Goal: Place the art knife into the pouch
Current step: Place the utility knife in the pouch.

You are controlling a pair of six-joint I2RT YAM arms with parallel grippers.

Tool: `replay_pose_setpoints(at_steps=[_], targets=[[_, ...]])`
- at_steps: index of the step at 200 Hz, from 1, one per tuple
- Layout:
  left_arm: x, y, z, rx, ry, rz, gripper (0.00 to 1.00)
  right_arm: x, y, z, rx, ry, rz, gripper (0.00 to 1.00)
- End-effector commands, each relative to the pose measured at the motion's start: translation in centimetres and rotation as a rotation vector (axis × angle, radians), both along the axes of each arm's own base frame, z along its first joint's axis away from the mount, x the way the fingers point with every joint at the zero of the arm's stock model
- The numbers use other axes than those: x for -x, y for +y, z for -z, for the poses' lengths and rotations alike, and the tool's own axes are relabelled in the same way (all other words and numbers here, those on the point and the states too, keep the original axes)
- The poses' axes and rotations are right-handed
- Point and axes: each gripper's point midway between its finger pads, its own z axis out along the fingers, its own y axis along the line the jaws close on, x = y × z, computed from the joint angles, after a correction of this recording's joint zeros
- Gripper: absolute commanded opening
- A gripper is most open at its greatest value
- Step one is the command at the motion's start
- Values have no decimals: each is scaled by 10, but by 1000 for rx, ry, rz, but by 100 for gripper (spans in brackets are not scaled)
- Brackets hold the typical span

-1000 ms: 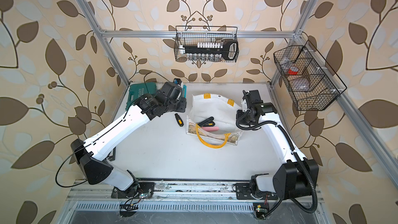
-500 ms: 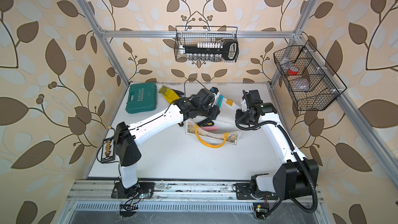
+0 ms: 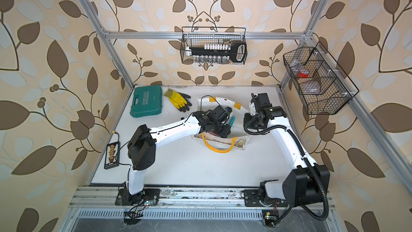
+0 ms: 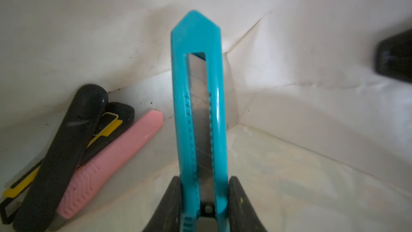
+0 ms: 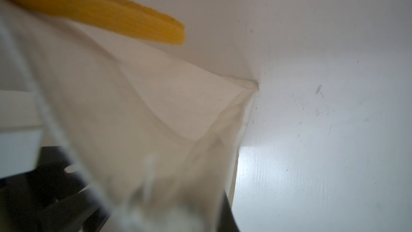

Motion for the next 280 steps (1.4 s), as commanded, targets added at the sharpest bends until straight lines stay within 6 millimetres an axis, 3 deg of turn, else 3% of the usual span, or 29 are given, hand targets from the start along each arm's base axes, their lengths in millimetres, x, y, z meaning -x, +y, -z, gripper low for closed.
replay_pose_setpoints(at_steps=[1,40,67,111,142,182,212,240,264,278,280], targets=[[-1,11,25,-99,42,-37,24,0,6,-5,-18,-15,-15,0],[-8,28,59,-228,89,-72,28,3,3,-12,2,-23,-19,0],[-13,37,68,-280,94,-80,31,3,3,-15,3,-28,-20,0],[-23,37,46,-260,42,-74,64,3,3,-16,2,-28,-19,0],[-33,32,6,-206,-14,-59,72,4,1,-15,13,-27,-17,0],[-40,32,-73,-100,-127,-60,79,4,1,-11,13,-16,-17,0],[-39,46,-132,17,-196,-93,81,3,1,-9,16,-12,-17,0],[-38,82,-177,197,-210,-165,82,3,0,-6,21,-9,-16,0],[-46,139,-204,323,-260,-305,85,2,1,-3,17,-5,-18,0],[-51,178,-203,322,-283,-406,87,2,2,-3,12,-5,-18,0],[-47,185,-212,336,-301,-416,87,3,1,-3,13,-4,-17,0]])
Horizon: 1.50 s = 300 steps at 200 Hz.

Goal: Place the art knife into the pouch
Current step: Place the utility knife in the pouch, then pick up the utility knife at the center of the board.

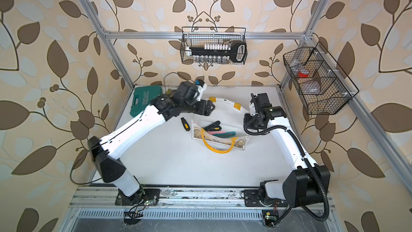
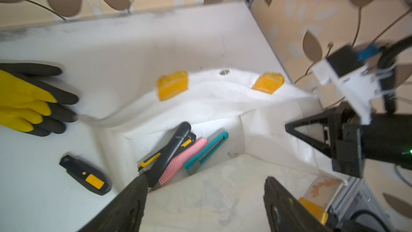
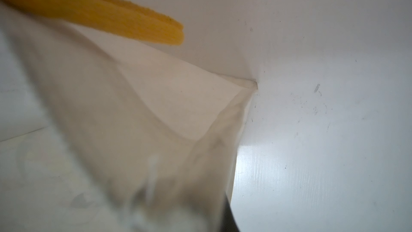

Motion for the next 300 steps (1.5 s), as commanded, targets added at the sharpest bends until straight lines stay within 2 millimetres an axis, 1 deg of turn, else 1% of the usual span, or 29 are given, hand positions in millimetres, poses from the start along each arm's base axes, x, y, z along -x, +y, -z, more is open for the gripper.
replay_pose_setpoints(at_steps=[1,11,19,37,48,62,75,83,84,88,101,112,132,152,160,181,190,210,236,275,300], targets=[[-4,46,-22,107,-53,-130,87,0,1,-2,3,-6,-11,0],[-5,72,-19,103,-55,-198,88,0,2,-2,0,-8,-12,0],[-6,91,-11,88,-41,-248,89,0,2,-1,-1,-5,-11,0],[-9,128,19,36,24,-360,89,1,2,0,1,-4,-11,0],[-11,142,40,14,63,-397,89,1,1,-1,3,-7,-10,0],[-15,155,73,-27,130,-438,89,2,1,0,2,-7,-9,0],[-20,155,105,-61,200,-455,89,2,2,1,-5,-5,-9,0],[-22,153,120,-60,245,-464,89,1,3,1,-9,-4,-8,0],[-23,152,127,-67,261,-466,89,2,3,1,-10,-3,-8,0],[-25,149,140,-74,292,-467,88,2,3,1,-11,-2,-8,0],[-29,143,167,-62,347,-474,87,2,4,2,-13,-1,-9,0],[-32,141,184,-60,369,-492,86,3,5,3,-14,3,-12,0],[-37,140,207,-67,391,-516,86,4,4,5,-5,3,-10,0],[-41,127,228,-86,414,-499,86,3,5,8,-10,12,-13,0],[-42,122,236,-105,422,-493,86,3,6,9,-13,14,-15,0],[-44,109,246,-121,419,-479,86,3,6,11,-9,17,-18,0],[-46,106,247,-123,414,-481,86,4,6,11,-7,18,-17,0],[-49,102,258,-153,430,-486,86,4,5,12,0,18,-20,0],[-50,106,271,-260,442,-508,85,3,5,12,1,17,-24,0],[-49,120,276,-418,426,-548,85,1,6,12,1,13,-28,0],[-48,123,281,-451,428,-544,82,0,6,12,1,14,-32,0]])
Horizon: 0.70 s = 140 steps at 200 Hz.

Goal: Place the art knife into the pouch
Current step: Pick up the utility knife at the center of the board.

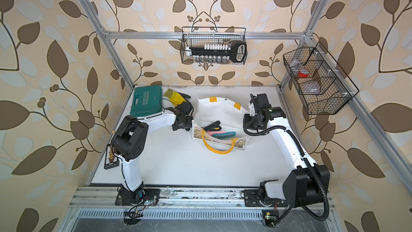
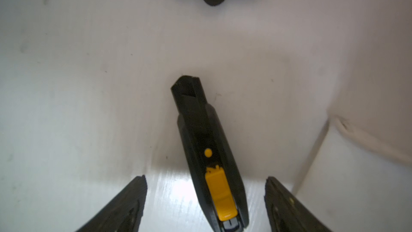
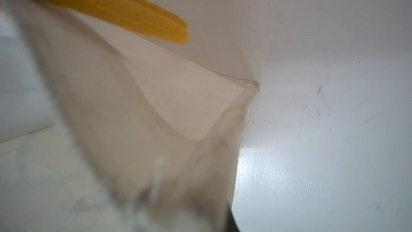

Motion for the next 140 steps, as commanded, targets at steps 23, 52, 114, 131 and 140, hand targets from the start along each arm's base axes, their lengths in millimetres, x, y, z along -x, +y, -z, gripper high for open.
replay_pose_setpoints(at_steps=[23,52,114,131,140], targets=[[3,11,3,-99,19,7,75,0,4,8,2,17,-28,0],[4,9,5,-94,25,11,64,2,4,6,2,12,-28,0],[6,7,13,-88,54,29,47,3,3,4,1,2,-23,0],[8,7,12,-78,50,28,41,4,3,2,-2,1,-24,0],[10,7,12,-72,48,29,38,5,3,1,-1,-2,-24,0]])
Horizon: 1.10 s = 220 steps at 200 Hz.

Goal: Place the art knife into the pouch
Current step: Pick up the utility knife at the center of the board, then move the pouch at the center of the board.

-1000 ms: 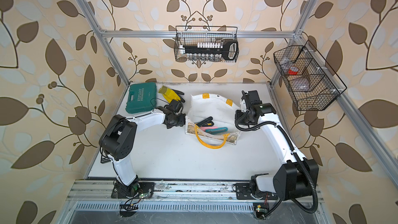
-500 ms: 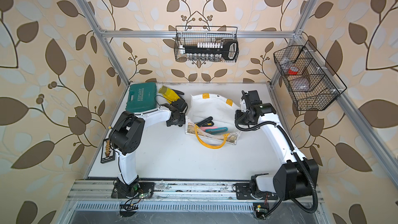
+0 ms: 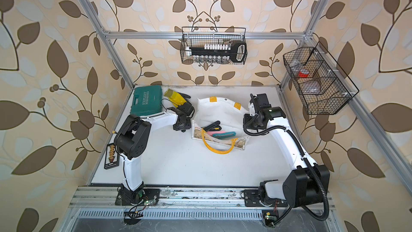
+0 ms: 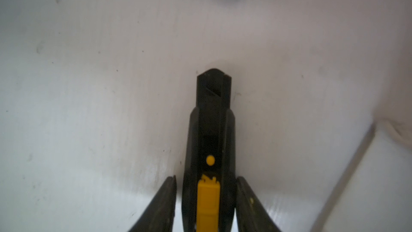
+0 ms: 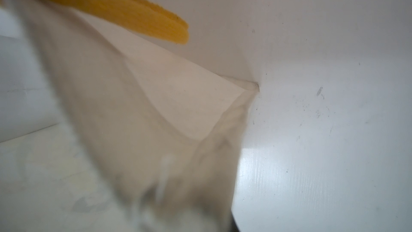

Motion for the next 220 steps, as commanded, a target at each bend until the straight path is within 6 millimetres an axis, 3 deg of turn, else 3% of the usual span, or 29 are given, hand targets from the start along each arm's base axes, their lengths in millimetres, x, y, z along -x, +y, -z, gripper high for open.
replay_pose_setpoints(at_steps=[1,37,67,98,144,164,183,214,220], targets=[[8,-1,1,-8,17,15,37,5,3,2,-2,0,-20,0],[14,2,-6,-8,16,28,33,6,2,2,3,0,-19,0],[19,5,-32,-7,-25,45,32,6,2,2,2,2,-20,0],[24,9,-77,-11,-99,70,32,6,2,0,4,-5,-18,0],[28,13,-165,41,-268,95,32,6,3,-2,-4,-6,-16,0],[33,-1,-212,121,-365,139,32,6,5,-3,-15,-6,-17,0],[39,-27,-255,185,-446,212,33,6,7,-3,-15,-3,-20,0],[52,-77,-295,356,-503,344,33,4,13,0,-20,2,-31,0],[60,-81,-314,403,-542,363,33,4,15,0,-22,2,-34,0]])
